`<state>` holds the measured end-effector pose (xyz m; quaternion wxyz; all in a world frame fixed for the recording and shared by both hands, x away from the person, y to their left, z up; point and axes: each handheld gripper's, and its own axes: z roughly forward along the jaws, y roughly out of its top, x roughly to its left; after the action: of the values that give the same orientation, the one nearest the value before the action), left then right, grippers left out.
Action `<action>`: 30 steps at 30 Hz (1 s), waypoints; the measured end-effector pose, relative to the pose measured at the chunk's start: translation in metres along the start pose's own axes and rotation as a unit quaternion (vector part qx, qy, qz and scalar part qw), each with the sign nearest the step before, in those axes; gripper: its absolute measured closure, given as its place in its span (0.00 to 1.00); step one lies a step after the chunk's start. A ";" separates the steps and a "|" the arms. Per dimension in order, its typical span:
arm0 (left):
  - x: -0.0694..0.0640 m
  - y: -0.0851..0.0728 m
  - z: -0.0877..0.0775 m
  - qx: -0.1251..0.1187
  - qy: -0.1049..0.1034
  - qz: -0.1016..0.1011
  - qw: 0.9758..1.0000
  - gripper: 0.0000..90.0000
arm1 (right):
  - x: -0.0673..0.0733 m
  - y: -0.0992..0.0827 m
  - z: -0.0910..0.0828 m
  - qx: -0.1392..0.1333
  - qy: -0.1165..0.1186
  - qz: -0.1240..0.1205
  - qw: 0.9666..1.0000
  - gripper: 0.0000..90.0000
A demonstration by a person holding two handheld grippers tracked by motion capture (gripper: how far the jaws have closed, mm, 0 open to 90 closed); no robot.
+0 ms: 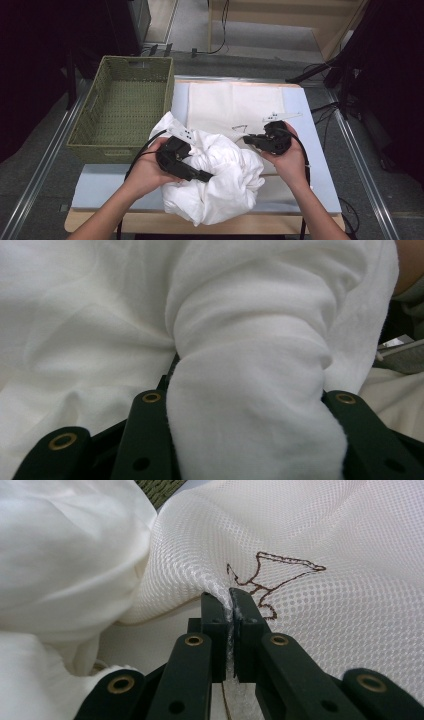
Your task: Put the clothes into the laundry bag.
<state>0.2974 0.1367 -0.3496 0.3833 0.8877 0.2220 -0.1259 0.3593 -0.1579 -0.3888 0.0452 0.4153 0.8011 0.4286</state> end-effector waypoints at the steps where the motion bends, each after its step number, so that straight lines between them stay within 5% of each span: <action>1: 0.000 0.000 0.002 0.001 -0.002 0.000 1.000 0.64 | 0.000 0.000 -0.001 -0.001 -0.001 0.000 1.000 0.97; 11: -0.011 0.010 0.025 0.008 -0.024 0.002 1.000 0.64 | 0.000 0.004 -0.010 -0.015 -0.006 0.004 1.000 0.97; 21: 0.009 0.012 0.039 -0.002 0.073 -0.020 0.997 0.64 | 0.006 0.006 -0.010 -0.007 -0.014 -0.007 1.000 0.98; 30: 0.018 0.012 0.063 -0.001 0.073 -0.038 0.997 0.64 | 0.018 0.011 -0.013 -0.009 -0.014 -0.016 1.000 0.98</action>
<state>0.3153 0.0884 -0.3911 0.3623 0.8850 0.2827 -0.0753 0.3488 -0.1502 -0.3675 0.0666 0.4081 0.8032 0.4288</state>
